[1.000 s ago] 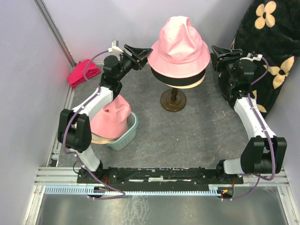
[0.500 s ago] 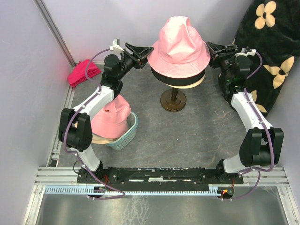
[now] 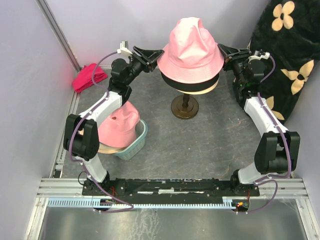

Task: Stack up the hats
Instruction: Stack the hat on the hat.

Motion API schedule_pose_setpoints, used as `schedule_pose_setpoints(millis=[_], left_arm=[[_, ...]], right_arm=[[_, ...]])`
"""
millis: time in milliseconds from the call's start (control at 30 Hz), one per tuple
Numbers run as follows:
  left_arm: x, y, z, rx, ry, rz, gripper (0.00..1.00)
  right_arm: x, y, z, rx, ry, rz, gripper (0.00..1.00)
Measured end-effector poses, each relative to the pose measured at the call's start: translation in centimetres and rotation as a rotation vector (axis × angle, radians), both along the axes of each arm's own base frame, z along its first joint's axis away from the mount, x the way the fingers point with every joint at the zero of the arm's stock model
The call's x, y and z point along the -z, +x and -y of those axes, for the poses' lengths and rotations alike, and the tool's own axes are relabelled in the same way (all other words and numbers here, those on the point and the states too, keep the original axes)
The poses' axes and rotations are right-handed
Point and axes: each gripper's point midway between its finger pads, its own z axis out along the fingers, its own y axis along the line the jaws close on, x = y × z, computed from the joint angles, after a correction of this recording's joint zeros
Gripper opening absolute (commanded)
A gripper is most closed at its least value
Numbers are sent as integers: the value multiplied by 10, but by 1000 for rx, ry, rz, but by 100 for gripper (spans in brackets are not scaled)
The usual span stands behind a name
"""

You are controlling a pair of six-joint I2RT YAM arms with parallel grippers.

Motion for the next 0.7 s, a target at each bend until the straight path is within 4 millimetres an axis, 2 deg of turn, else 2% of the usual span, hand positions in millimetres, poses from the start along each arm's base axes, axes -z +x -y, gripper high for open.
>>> schedule_pose_setpoints(millis=[133, 200, 267, 433, 700], left_arm=[[-5, -1, 0, 5, -22, 2, 35], [-7, -1, -1, 4, -30, 7, 23], [-9, -2, -1, 5, -44, 7, 16], [-9, 0, -3, -3, -70, -1, 12], [-1, 0, 0, -3, -81, -16, 9]], right_arm=[[-4, -1, 0, -4, 21, 11, 20], [-2, -1, 0, -5, 29, 10, 14], [1, -1, 0, -6, 36, 3, 8], [6, -2, 0, -5, 52, -4, 1], [21, -2, 1, 0, 58, -28, 1]])
